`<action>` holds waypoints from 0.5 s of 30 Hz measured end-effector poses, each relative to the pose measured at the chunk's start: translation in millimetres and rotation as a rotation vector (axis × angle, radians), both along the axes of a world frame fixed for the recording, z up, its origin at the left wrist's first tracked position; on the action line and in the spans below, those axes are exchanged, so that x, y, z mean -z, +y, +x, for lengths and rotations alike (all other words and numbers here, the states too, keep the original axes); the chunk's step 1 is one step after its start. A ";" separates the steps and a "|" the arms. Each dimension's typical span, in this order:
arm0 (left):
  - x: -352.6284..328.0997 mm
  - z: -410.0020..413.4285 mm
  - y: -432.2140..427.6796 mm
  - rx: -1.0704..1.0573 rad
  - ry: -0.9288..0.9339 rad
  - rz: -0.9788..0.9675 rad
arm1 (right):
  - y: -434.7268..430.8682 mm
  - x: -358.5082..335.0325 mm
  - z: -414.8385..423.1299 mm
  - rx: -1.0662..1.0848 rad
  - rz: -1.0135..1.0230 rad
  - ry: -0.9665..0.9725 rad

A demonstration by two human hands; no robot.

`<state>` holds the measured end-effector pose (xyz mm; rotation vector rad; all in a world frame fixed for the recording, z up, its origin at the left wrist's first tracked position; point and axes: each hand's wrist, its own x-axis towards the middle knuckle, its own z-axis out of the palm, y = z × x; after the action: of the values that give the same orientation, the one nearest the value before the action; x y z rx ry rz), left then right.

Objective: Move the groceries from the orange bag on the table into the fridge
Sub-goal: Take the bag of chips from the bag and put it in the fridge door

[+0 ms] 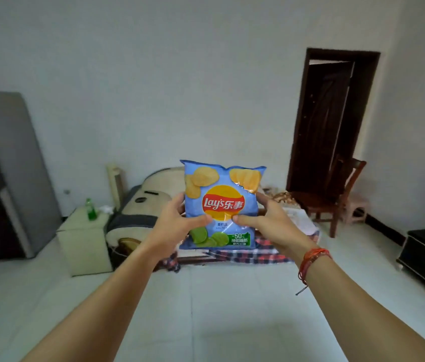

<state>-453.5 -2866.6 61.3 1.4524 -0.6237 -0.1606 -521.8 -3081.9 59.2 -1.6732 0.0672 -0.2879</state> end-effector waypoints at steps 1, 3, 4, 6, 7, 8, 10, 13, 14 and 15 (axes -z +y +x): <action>0.1 -3.5 14.2 -0.047 -0.003 0.002 | 10.8 0.0 8.1 -0.051 0.000 0.000; 0.2 -11.8 45.8 -0.147 -0.010 0.009 | 37.9 -0.3 22.2 -0.154 -0.002 -0.001; 0.4 -15.3 63.5 -0.195 -0.017 0.013 | 54.3 0.2 29.5 -0.198 -0.002 0.000; -0.1 -23.4 99.8 -0.283 -0.029 0.013 | 90.3 0.2 40.6 -0.286 -0.004 -0.014; -0.4 -29.0 118.8 -0.333 -0.030 0.009 | 109.7 0.3 44.9 -0.336 -0.004 -0.027; -0.6 -34.9 137.9 -0.381 -0.031 0.006 | 128.9 0.3 48.9 -0.382 -0.003 -0.040; -2.2 -49.3 174.1 -0.474 -0.027 -0.001 | 167.8 -2.7 52.2 -0.466 -0.012 -0.065; -1.1 -73.9 225.7 -0.579 -0.029 -0.001 | 222.5 -4.9 50.6 -0.574 -0.009 -0.063; -0.8 -82.9 241.6 -0.610 -0.028 0.003 | 240.3 -3.6 49.7 -0.608 -0.012 -0.053; -0.7 -93.0 256.7 -0.640 -0.024 0.002 | 257.7 -2.7 47.1 -0.640 -0.016 -0.040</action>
<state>-546.5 -2610.0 62.0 1.5889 -0.1543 0.3570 -474.7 -2824.2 61.9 -1.6145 -0.4937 0.1631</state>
